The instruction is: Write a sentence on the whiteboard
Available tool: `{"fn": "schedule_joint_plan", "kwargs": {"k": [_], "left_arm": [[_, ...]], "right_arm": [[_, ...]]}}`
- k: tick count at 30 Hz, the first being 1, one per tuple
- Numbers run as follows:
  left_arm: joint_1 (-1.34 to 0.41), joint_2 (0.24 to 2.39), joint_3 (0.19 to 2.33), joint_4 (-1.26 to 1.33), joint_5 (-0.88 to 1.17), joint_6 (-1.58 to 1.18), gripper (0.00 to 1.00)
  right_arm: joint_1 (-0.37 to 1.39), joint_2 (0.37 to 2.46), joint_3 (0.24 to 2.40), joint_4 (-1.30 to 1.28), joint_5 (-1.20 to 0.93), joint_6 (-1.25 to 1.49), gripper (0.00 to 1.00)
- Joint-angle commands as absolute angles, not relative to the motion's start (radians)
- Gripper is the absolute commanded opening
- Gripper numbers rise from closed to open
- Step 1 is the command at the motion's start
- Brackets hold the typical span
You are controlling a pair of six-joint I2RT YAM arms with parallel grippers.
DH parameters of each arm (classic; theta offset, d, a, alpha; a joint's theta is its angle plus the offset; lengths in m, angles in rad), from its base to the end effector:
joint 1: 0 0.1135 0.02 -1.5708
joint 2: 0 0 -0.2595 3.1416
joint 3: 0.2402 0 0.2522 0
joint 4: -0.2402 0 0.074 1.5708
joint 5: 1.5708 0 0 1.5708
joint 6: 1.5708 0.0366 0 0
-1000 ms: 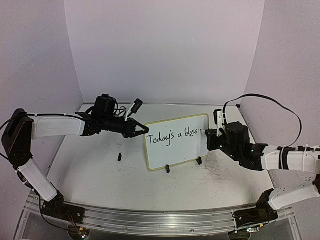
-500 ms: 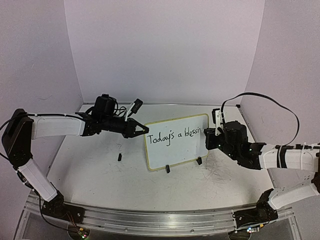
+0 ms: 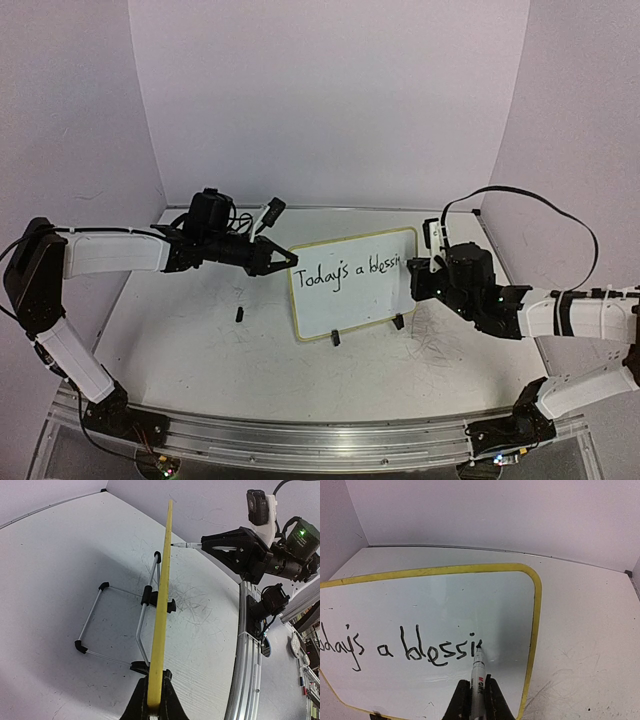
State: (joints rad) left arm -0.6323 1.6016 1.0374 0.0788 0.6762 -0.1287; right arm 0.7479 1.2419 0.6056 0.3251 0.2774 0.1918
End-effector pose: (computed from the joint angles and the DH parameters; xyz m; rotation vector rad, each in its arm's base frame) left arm 0.2751 -0.2299 0.2447 0.9525 1.9189 -1.1536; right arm 0.2068 0.1782 0.2283 -0.3318 1.8584 0.3860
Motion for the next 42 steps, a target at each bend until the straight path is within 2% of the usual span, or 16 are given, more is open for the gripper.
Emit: {"fn": "schedule_joint_plan", "kwargs": {"k": [1, 42], "left_arm": [[-0.626, 1.560, 1.052, 0.117, 0.624, -0.094, 0.00], [-0.627, 1.555, 1.050, 0.117, 0.624, -0.094, 0.00]], "right_arm": [[0.752, 1.232, 0.592, 0.321, 0.260, 0.218, 0.00], [0.752, 1.241, 0.638, 0.387, 0.326, 0.193, 0.00]]}}
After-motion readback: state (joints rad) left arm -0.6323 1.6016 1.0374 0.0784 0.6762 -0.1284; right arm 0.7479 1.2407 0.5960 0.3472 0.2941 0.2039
